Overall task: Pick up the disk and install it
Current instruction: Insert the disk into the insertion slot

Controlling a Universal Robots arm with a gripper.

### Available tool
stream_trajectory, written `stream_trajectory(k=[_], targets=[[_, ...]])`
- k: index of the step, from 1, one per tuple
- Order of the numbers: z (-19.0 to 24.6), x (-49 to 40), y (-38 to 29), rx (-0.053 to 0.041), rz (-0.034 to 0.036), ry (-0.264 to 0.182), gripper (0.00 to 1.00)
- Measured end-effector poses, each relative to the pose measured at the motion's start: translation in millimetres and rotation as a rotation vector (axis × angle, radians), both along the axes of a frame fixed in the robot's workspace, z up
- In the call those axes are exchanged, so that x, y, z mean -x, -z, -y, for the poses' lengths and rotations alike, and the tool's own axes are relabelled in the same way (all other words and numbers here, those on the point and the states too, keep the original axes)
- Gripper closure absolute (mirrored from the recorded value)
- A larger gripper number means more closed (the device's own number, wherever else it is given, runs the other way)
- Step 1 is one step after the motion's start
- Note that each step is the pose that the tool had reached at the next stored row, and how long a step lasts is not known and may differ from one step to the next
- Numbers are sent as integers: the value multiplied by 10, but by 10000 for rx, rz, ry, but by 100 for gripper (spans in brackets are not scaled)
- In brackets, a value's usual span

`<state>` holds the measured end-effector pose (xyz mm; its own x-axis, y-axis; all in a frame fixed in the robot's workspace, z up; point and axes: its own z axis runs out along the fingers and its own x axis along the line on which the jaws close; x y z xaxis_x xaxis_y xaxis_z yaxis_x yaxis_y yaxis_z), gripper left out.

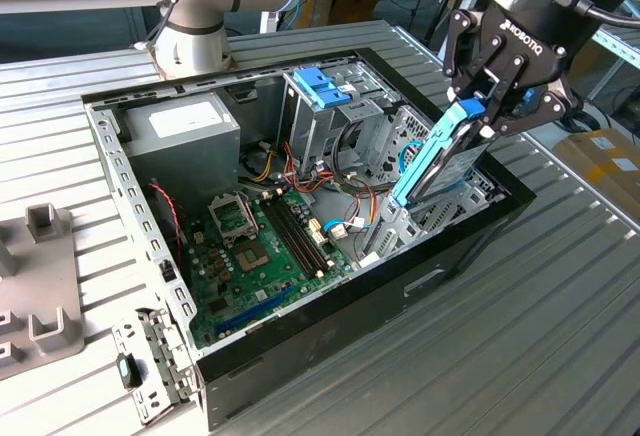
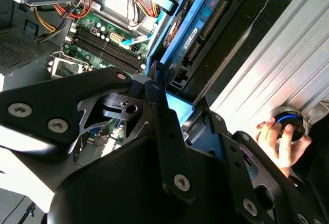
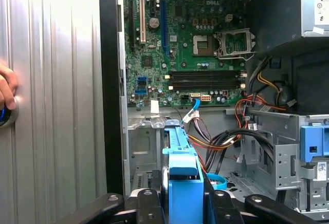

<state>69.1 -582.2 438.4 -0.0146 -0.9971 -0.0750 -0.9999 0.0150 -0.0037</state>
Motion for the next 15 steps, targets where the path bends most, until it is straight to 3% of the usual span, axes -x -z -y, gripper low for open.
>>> stream_trajectory(k=[15], targets=[[0,0,93,-4,0,0,63]])
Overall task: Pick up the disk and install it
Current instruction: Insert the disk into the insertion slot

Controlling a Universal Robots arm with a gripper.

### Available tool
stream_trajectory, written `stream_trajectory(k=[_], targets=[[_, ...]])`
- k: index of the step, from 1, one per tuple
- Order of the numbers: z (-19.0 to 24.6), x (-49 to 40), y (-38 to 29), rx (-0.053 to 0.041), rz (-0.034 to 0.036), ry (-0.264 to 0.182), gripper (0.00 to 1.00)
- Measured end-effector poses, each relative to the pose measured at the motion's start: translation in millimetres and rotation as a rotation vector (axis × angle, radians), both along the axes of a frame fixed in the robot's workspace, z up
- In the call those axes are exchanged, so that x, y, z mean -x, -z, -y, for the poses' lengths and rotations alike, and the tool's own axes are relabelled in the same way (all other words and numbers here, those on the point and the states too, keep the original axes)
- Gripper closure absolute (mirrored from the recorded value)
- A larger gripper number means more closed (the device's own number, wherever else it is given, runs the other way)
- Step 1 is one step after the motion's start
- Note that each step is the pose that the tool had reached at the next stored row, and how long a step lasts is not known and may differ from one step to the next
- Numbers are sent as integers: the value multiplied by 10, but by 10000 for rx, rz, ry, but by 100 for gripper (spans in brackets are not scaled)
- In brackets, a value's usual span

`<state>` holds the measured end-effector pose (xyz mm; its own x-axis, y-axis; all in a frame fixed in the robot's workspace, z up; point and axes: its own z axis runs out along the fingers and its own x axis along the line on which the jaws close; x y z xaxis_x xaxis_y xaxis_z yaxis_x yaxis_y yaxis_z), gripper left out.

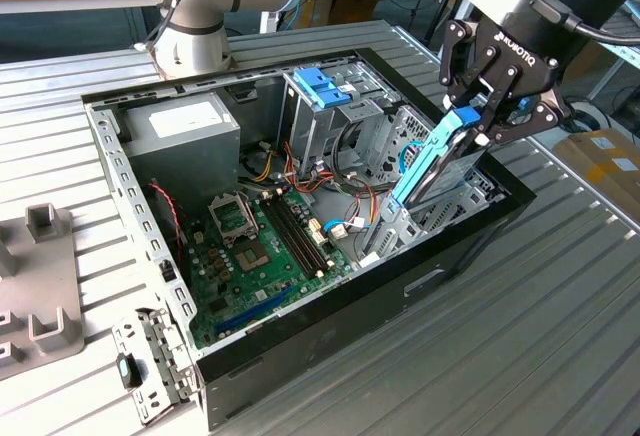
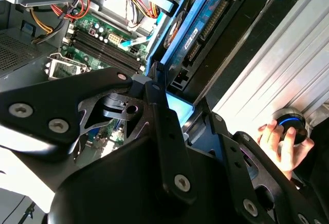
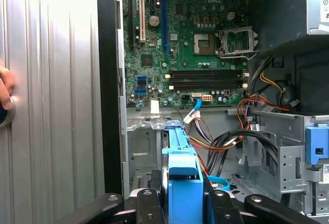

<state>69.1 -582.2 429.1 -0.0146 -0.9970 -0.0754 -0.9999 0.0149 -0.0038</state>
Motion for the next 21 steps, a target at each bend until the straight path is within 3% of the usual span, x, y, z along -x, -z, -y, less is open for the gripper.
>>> stream_trajectory(k=[21], targets=[[0,0,106,0,0,0,63]])
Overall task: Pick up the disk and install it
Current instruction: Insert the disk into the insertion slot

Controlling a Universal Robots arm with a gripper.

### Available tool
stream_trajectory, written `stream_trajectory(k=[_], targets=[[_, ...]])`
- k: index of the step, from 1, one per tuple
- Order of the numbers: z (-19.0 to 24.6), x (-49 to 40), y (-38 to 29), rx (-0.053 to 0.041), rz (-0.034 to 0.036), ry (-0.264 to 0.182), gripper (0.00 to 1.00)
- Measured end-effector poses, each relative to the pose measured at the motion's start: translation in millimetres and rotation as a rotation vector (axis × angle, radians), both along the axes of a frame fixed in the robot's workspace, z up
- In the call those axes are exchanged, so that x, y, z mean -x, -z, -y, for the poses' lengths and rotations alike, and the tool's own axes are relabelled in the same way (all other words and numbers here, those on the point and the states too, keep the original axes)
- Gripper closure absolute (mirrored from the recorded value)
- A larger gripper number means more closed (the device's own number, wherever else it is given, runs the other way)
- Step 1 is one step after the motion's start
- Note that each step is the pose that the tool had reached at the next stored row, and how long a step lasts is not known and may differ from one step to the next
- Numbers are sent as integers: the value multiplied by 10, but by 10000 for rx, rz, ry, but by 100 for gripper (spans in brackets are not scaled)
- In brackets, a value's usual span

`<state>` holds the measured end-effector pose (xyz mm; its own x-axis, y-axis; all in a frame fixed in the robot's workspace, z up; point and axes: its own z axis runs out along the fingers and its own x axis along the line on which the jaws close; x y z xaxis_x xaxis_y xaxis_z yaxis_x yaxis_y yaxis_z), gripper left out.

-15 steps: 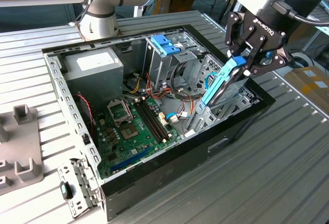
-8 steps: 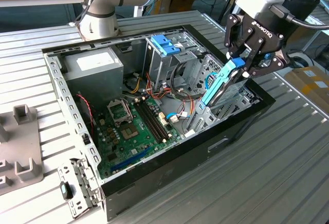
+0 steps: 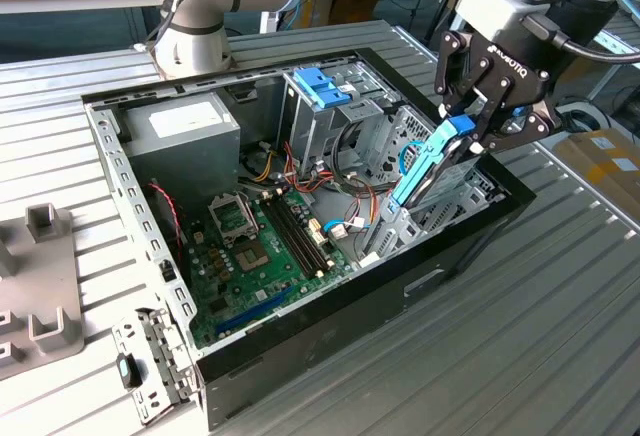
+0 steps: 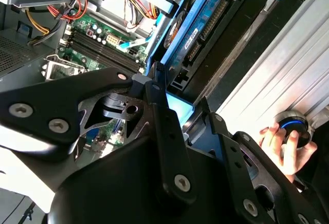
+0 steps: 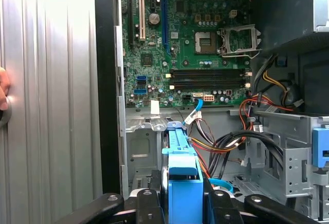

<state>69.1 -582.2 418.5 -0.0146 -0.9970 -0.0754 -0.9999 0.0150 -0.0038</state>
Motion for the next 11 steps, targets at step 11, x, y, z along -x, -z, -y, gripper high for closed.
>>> stream_trajectory(k=[11], targets=[[0,0,73,1,0,0,63]])
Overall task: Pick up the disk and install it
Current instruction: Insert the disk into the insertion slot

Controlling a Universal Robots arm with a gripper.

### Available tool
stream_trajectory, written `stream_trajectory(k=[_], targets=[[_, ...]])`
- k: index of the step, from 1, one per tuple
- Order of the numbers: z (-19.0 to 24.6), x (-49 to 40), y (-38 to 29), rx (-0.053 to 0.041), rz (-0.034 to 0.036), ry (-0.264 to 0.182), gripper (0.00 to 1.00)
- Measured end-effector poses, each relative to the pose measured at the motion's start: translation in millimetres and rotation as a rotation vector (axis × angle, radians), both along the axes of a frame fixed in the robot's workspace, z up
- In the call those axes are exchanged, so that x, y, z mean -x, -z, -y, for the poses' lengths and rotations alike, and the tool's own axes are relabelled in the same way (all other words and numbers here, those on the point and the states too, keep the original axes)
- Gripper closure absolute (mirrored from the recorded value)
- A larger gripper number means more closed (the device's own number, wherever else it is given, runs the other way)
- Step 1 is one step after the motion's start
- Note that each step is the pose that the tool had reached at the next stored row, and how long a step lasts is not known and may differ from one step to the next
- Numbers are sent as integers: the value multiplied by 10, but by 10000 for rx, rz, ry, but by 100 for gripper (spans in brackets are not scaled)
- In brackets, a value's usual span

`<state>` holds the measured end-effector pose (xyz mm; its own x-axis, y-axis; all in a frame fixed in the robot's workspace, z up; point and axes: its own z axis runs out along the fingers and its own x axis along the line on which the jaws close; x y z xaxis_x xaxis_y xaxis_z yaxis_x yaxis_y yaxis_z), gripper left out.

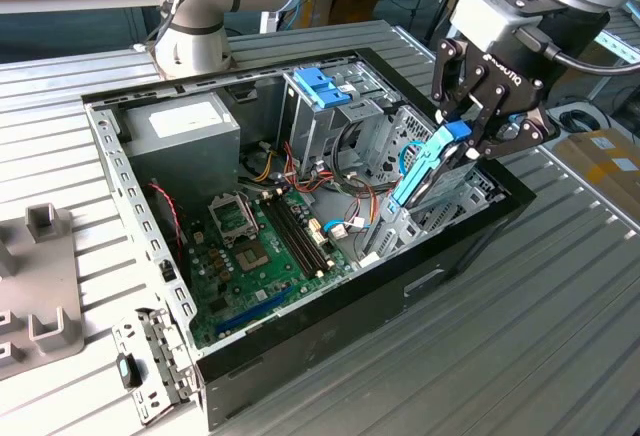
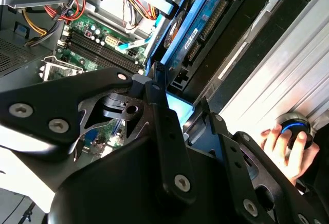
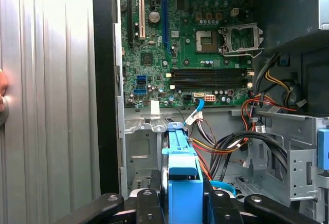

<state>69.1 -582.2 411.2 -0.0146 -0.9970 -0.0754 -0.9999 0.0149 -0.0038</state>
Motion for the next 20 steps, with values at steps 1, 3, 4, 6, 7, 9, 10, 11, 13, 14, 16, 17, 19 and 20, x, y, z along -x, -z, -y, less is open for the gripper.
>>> stream_trajectory(k=[1,3,4,6,7,9,10,11,13,14,16,17,19,20], targets=[[0,0,1,-1,0,0,63],[0,0,2,-1,0,0,62],[0,0,2,1,0,0,55],[0,0,3,-1,0,1,55],[0,0,3,0,0,0,55],[0,0,4,1,0,0,55],[0,0,3,2,0,0,55],[0,0,-1,1,2,0,55],[0,0,-27,1,4,0,55],[-1,0,-50,2,4,1,55],[-5,0,-64,0,8,-1,57],[-5,0,-64,-1,8,0,57],[-5,-3,-66,1,8,1,76],[-5,-20,-65,1,4,1,76]])
